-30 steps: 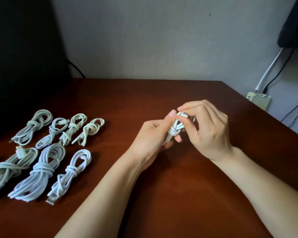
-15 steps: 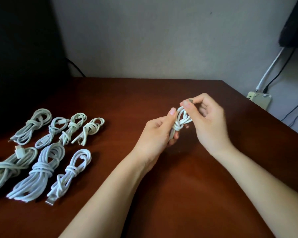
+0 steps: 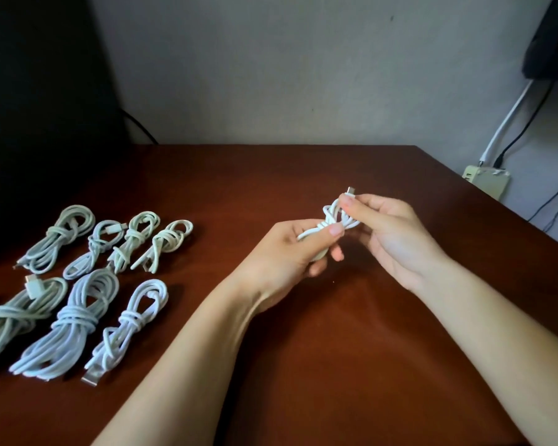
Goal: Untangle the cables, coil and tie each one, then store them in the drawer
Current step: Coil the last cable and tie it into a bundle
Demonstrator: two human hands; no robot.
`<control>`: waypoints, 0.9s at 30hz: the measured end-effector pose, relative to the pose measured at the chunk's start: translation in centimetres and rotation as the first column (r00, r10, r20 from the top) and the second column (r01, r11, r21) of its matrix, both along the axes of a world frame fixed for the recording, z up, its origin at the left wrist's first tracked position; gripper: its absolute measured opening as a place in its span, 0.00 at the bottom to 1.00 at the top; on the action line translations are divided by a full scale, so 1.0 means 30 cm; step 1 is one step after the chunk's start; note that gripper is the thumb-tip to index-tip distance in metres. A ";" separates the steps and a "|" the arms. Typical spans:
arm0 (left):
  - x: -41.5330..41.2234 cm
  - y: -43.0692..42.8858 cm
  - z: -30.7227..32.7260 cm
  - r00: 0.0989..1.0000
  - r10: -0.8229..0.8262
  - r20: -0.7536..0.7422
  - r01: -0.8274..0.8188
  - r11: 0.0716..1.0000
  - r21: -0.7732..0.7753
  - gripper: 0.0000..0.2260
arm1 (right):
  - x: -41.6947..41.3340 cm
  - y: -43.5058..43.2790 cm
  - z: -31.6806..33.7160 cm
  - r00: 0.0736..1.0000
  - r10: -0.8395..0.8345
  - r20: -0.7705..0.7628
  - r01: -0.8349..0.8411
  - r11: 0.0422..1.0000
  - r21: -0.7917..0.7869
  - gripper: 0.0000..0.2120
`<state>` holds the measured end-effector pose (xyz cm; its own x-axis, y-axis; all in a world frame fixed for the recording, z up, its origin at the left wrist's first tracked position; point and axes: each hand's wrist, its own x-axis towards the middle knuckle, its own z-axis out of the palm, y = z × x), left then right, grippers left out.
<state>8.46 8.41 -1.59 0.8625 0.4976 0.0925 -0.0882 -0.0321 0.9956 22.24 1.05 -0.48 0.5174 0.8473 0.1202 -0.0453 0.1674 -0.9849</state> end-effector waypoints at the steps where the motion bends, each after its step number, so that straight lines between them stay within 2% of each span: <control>1: -0.001 0.001 0.000 1.000 0.021 -0.020 -0.021 1.000 0.016 0.13 | -0.005 0.001 -0.001 1.000 0.012 -0.029 -0.013 1.000 -0.017 0.09; 4: 0.004 0.000 -0.007 0.996 0.078 -0.046 -0.079 0.997 -0.007 0.09 | -0.003 0.012 -0.003 0.996 -0.046 -0.078 0.041 0.997 -0.061 0.04; 7: 0.007 0.008 -0.013 0.983 0.176 -0.054 -0.176 0.984 0.004 0.08 | 0.029 0.017 0.004 0.963 -0.178 -0.203 0.170 0.984 -0.054 0.02; 12: 0.008 0.014 -0.024 0.935 0.348 -0.068 -0.322 0.913 0.250 0.15 | 0.068 0.012 -0.001 0.930 -0.242 -0.277 0.234 0.970 -0.060 0.02; 15: 0.009 0.011 -0.027 0.887 0.456 -0.073 -0.370 0.798 0.476 0.14 | 0.060 0.017 -0.016 0.962 -0.205 -0.182 0.194 0.978 -0.077 0.04; 17: 0.006 0.007 -0.022 0.861 0.506 -0.053 -0.390 0.722 0.571 0.13 | 0.054 0.020 -0.026 0.974 -0.201 -0.108 0.193 0.978 -0.082 0.05; 20: 0.003 0.009 -0.001 0.828 0.560 -0.019 -0.419 0.641 0.644 0.12 | 0.042 0.025 -0.029 0.976 -0.217 -0.004 0.216 0.976 -0.021 0.09; 22: -0.023 0.022 0.020 0.800 0.599 -0.037 -0.410 0.590 0.696 0.13 | 0.015 0.054 -0.034 0.981 -0.175 0.086 0.176 0.984 -0.006 0.11; 25: -0.075 0.052 0.051 0.755 0.649 -0.091 -0.361 0.528 0.769 0.13 | -0.027 0.098 -0.031 0.970 -0.063 0.233 0.082 0.994 -0.072 0.13; 27: -0.126 0.073 0.074 0.724 0.674 -0.145 -0.304 0.501 0.810 0.15 | -0.065 0.133 -0.023 0.965 0.036 0.261 -0.004 0.992 -0.125 0.12</control>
